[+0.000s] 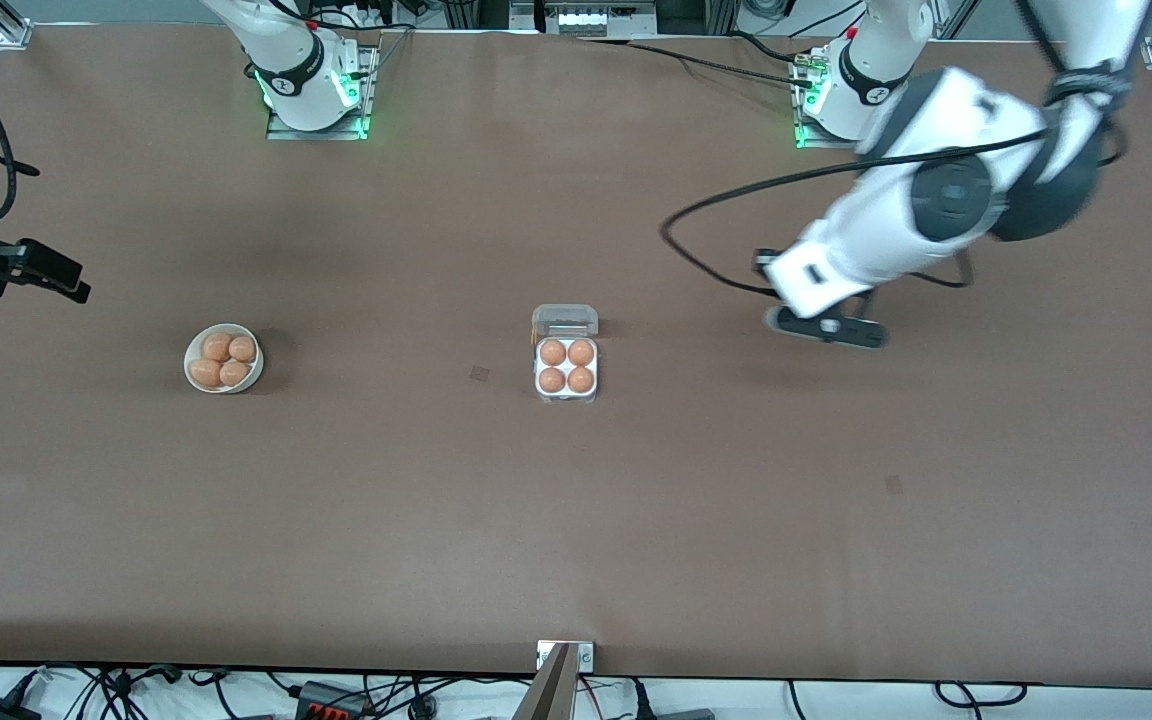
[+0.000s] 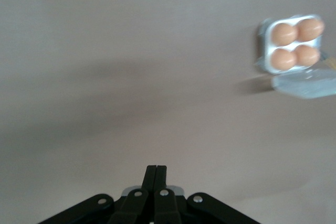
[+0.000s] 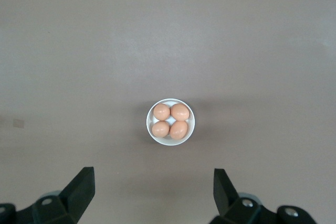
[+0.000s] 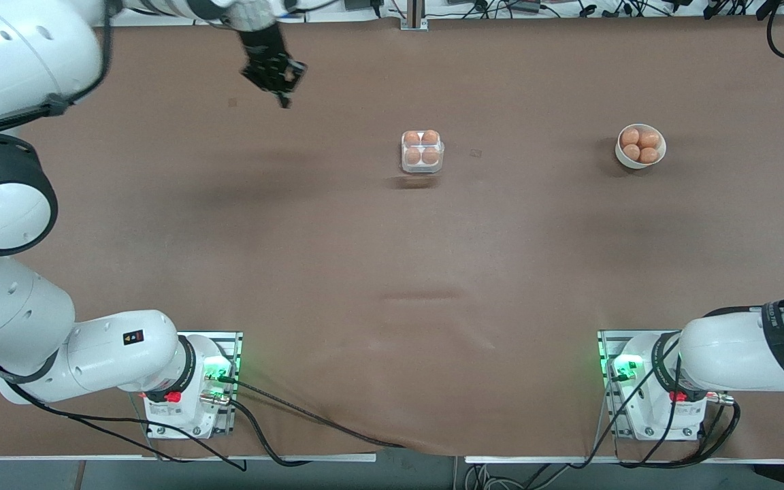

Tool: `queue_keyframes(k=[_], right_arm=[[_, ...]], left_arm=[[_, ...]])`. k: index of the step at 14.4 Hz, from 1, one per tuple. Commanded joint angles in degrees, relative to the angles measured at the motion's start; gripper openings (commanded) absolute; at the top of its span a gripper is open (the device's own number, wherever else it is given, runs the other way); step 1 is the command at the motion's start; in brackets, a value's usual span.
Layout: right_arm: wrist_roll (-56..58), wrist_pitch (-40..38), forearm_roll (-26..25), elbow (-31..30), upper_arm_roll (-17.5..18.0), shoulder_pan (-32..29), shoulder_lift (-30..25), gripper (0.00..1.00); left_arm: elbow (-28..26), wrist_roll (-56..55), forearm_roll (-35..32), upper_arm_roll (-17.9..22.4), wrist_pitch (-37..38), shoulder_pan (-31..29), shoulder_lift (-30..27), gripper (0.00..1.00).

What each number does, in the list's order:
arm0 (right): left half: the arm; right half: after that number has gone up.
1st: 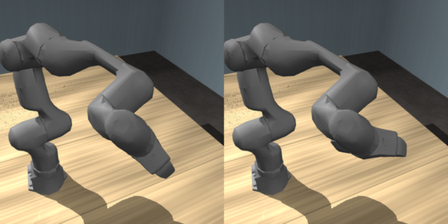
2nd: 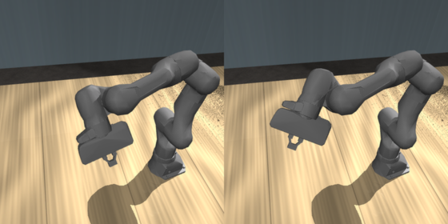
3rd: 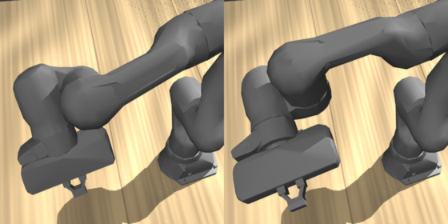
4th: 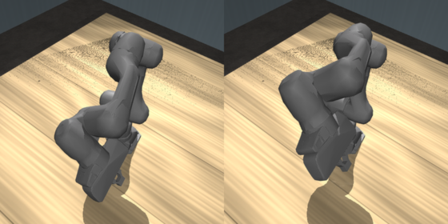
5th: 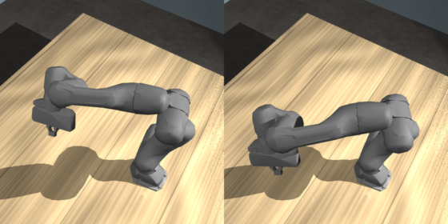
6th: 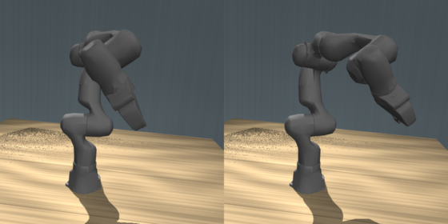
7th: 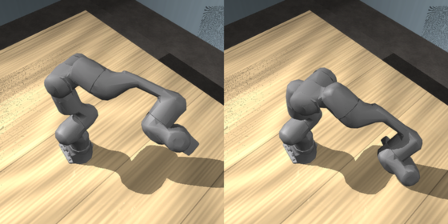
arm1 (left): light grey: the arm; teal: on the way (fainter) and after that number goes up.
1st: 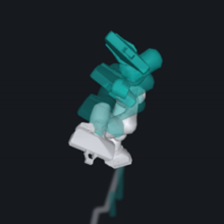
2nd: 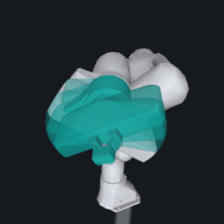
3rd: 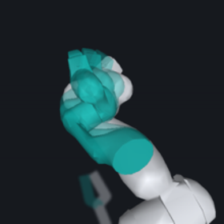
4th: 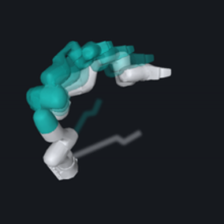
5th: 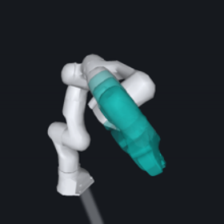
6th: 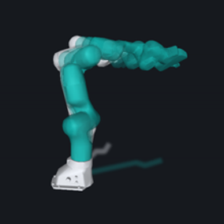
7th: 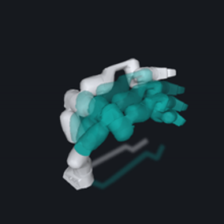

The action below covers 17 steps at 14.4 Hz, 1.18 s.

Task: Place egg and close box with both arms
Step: 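Reach the left gripper to the open lid of the carton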

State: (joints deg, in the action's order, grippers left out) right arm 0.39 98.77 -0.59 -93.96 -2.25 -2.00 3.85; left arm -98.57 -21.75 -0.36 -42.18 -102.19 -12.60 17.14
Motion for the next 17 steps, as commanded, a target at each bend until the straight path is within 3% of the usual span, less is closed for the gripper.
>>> queue_keyframes(k=[1,3,6,9,12,17], right_arm=[[0.8,3.0,-0.8,-6.0,0.6,-0.4,-4.0,1.00],[0.6,3.5,-0.8,-7.3,0.6,-0.5,-4.9,1.00],[0.7,1.1,-0.8,-7.0,0.6,-0.3,-6.1,1.00],[1.1,1.2,-0.7,-6.2,0.6,-0.5,-5.9,1.00],[0.7,1.0,-0.5,-5.2,0.6,-0.5,-5.9,1.00],[0.9,1.2,-0.3,-2.6,0.8,-0.5,-3.9,1.00]], left_arm=[[0.8,-9.7,-0.9,-0.4,-5.3,7.0,3.8,0.01],[1.2,-13.1,-3.5,-0.4,-9.4,11.6,9.1,0.01],[1.4,-15.0,-12.8,0.1,-18.3,17.1,16.5,0.01],[1.4,-21.0,-13.6,0.3,-23.9,20.6,20.2,0.01],[1.3,-22.5,-13.7,3.0,-31.9,23.9,22.8,0.01],[4.1,-22.5,-15.9,14.2,-38.3,31.8,23.1,0.01]])
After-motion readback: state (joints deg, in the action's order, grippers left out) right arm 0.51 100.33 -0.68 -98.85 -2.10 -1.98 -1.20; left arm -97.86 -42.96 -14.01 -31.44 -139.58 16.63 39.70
